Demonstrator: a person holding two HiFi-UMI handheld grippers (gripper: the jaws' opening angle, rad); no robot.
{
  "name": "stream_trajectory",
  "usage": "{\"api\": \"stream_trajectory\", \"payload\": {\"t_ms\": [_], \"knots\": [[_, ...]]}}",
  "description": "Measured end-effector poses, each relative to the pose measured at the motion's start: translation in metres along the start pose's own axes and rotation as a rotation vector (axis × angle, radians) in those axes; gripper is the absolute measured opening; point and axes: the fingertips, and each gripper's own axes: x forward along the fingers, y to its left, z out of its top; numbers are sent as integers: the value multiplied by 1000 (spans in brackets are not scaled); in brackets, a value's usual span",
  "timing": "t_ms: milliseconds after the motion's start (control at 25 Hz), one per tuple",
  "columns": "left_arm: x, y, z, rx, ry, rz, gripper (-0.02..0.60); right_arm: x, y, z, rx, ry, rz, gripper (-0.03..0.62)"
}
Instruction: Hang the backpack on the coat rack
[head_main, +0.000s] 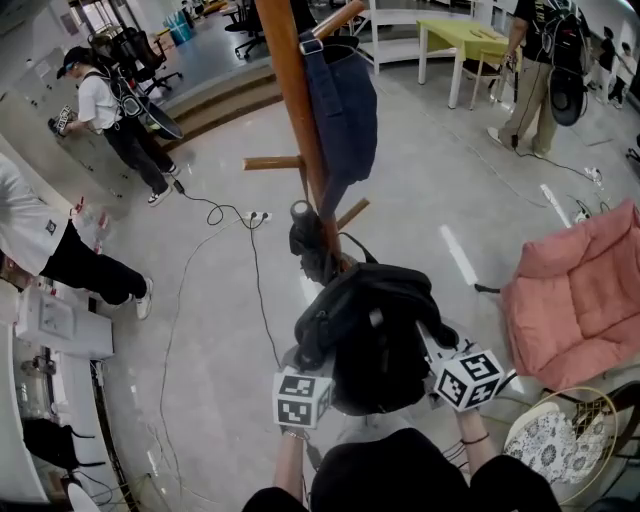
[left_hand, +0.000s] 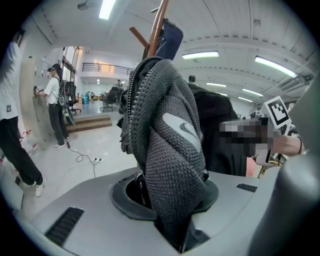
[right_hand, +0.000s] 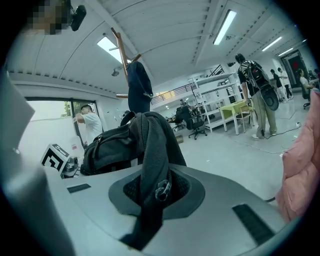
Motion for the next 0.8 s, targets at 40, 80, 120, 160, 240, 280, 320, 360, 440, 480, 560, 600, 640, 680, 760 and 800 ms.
{"api": "stream_trajectory", "payload": {"t_ms": [40,80,120,160,240,280,320,360,440,480,560,600,640,680,760,800], "knots": [[4,1,-2,-8,3,7,114,3,-3,-2,1,6,8,29],[8,1,-4,-17,4,15,115,6,-6,-5,2,13,16,28],[12,1,-6,-24,6,21,114,9,-9,-7,2,19,22,29],[15,1,-8,-31,7,27,114,11,-12,-9,1,23,26,29],[23,2,-12,-40,13,32,114,16,-18,-14,3,29,34,28],[26,2,-15,-43,20,34,114,19,-20,-17,6,34,37,29],[28,2,-19,-48,29,34,114,21,-22,-21,8,41,38,29],[30,3,-23,-52,39,34,114,24,-23,-26,10,50,39,29],[35,5,-30,-61,54,34,114,29,-27,-32,11,65,38,29],[39,6,-33,-64,60,32,114,32,-28,-36,13,70,35,29],[45,7,-42,-71,75,21,114,34,-31,-46,23,84,23,29],[48,7,-47,-75,82,15,114,34,-33,-52,28,91,16,29],[51,8,-51,-79,89,12,114,36,-35,-57,32,96,7,29],[55,9,-55,-82,95,11,114,39,-37,-61,37,100,0,29],[61,12,-62,-89,107,11,114,44,-40,-70,49,110,-12,29],[64,13,-66,-93,112,10,114,46,-41,-74,54,116,-16,29]]}}
